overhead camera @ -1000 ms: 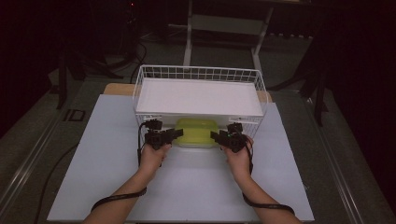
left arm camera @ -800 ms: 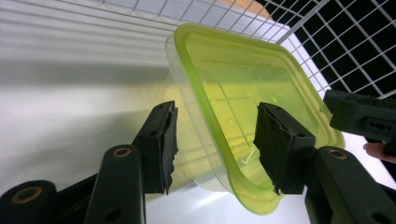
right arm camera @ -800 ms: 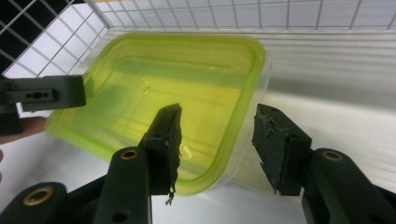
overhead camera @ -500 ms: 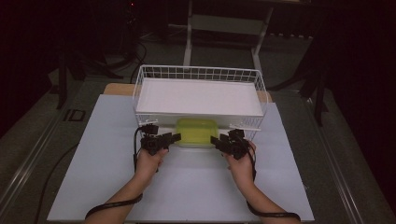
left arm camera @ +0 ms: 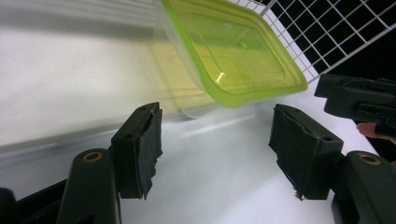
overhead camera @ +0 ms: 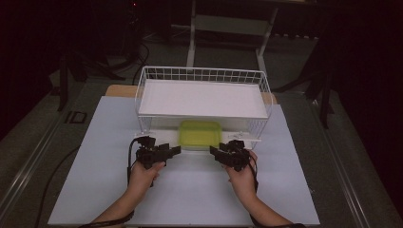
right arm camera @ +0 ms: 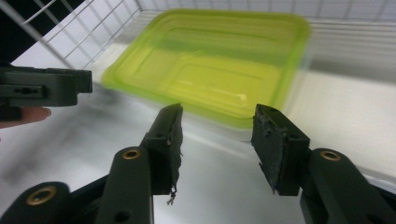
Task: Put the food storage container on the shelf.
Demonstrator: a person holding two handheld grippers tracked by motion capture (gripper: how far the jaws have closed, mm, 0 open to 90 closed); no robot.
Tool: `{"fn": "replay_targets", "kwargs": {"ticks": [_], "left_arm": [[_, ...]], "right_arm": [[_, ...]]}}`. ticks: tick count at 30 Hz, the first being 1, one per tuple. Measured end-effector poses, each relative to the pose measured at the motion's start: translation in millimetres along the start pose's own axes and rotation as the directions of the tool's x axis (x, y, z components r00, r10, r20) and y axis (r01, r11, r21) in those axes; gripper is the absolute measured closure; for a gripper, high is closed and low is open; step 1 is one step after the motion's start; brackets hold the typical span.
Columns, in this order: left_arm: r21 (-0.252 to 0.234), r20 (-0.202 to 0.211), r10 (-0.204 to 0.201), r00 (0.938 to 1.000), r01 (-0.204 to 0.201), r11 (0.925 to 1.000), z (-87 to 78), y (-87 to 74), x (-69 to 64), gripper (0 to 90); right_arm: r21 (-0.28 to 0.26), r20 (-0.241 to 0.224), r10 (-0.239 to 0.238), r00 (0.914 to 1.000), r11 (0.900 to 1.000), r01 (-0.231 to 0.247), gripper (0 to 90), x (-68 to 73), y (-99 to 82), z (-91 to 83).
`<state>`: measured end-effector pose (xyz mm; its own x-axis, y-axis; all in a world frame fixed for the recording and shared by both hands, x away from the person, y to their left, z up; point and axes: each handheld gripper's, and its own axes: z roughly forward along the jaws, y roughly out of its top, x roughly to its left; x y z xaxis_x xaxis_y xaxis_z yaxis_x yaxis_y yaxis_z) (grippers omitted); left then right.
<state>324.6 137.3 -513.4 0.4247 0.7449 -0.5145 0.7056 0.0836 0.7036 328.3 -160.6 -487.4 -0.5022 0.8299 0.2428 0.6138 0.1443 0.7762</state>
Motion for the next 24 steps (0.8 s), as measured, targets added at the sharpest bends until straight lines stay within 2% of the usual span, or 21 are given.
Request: {"fn": "replay_targets", "kwargs": {"ticks": [2,4,5,6,8,12,14,17,19,22,24], "left_arm": [[0.004,-0.015,0.027,0.9995,-0.027,0.9996,-4.9,-1.9,-3.1,34.5],[-0.013,-0.033,0.042,0.9986,-0.043,0.9990,-8.5,-4.0,-4.9,28.7],[-0.013,-0.074,0.063,0.9952,-0.064,0.9978,-9.5,-5.0,-6.6,28.2],[-0.013,-0.127,0.077,0.9889,-0.080,0.9967,-10.0,-6.1,-8.7,28.2],[-0.007,-0.171,0.110,0.9790,-0.113,0.9936,-11.8,-9.0,-10.3,28.2],[-0.004,-0.109,0.101,0.9889,-0.102,0.9947,-22.6,-14.3,-8.3,28.1],[0.003,-0.089,0.123,0.9884,-0.123,0.9924,-27.4,-18.1,-8.9,28.1],[0.012,-0.037,0.188,0.9815,-0.188,0.9821,-33.7,-25.5,-11.0,28.1],[0.020,-0.030,0.224,0.9742,-0.223,0.9745,-36.2,-28.8,-13.0,28.1],[0.022,-0.019,0.271,0.9623,-0.271,0.9624,-39.1,-32.3,-16.0,26.9],[0.011,-0.017,0.289,0.9571,-0.289,0.9572,-40.4,-34.3,-17.8,25.2]], "right_arm": [[0.008,-0.007,-0.009,0.9999,0.9999,0.009,55.5,4.9,-0.8,1.0],[0.012,-0.012,-0.017,0.9998,0.9998,0.017,56.7,8.5,-1.7,2.3],[0.015,-0.016,-0.019,0.9997,0.9997,0.019,57.3,9.8,-2.1,3.1],[0.015,-0.016,-0.021,0.9997,0.9997,0.021,59.1,10.9,-2.5,3.8],[0.018,-0.016,-0.023,0.9996,0.9996,0.024,59.6,12.5,-3.2,5.1],[0.030,-0.017,-0.027,0.9995,0.9992,0.028,62.1,13.6,-4.6,9.9],[0.035,-0.015,-0.024,0.9996,0.9991,0.025,63.9,14.4,-5.0,12.3],[0.043,-0.014,-0.028,0.9995,0.9987,0.029,65.2,16.7,-5.9,16.9],[0.048,-0.007,-0.036,0.9993,0.9982,0.037,66.7,18.6,-6.9,20.3],[0.054,0.003,-0.038,0.9993,0.9978,0.038,73.9,20.1,-7.7,25.7],[0.066,0.001,-0.039,0.9992,0.9970,0.039,79.6,20.3,-7.1,29.8]]}}
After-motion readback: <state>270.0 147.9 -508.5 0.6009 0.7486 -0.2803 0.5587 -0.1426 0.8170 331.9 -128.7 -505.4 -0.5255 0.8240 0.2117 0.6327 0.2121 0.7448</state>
